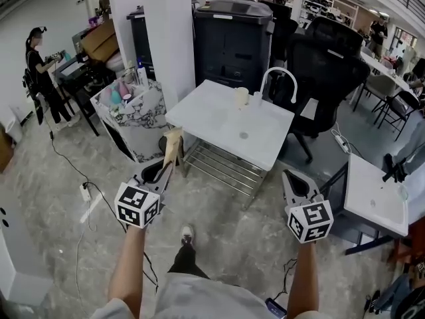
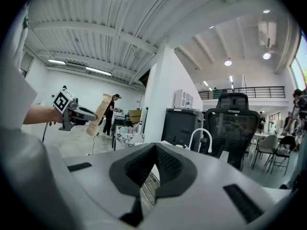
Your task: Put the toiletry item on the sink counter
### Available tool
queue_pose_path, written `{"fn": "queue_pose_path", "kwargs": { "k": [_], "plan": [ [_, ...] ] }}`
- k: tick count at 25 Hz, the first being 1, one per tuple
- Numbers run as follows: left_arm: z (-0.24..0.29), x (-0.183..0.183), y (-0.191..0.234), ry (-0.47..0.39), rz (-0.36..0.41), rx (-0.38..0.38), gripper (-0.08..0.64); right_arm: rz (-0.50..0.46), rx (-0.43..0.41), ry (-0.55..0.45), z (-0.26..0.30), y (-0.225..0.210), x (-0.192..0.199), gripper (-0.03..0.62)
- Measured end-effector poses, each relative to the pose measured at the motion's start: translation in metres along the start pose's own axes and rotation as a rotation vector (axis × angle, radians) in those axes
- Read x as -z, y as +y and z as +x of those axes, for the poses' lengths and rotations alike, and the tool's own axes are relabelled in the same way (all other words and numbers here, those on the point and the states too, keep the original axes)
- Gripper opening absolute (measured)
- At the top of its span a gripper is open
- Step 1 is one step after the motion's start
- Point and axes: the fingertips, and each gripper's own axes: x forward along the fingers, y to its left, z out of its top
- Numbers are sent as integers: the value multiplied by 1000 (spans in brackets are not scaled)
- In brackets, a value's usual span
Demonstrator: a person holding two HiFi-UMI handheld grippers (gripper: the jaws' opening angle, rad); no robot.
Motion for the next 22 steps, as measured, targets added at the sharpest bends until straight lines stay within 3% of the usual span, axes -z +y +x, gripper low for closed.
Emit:
{"fn": "queue_pose_path", "kwargs": {
  "k": [7, 14, 22],
  "plan": [
    [72, 11, 63, -8, -4, 22, 46, 8, 26, 5, 80, -16, 6, -3],
    [182, 10, 159, -4, -8, 96, 46, 42, 82, 9, 202, -37, -9, -5],
    [286, 17, 257, 29, 34, 165, 46, 78, 70, 49, 345, -37, -11, -3]
  ]
}}
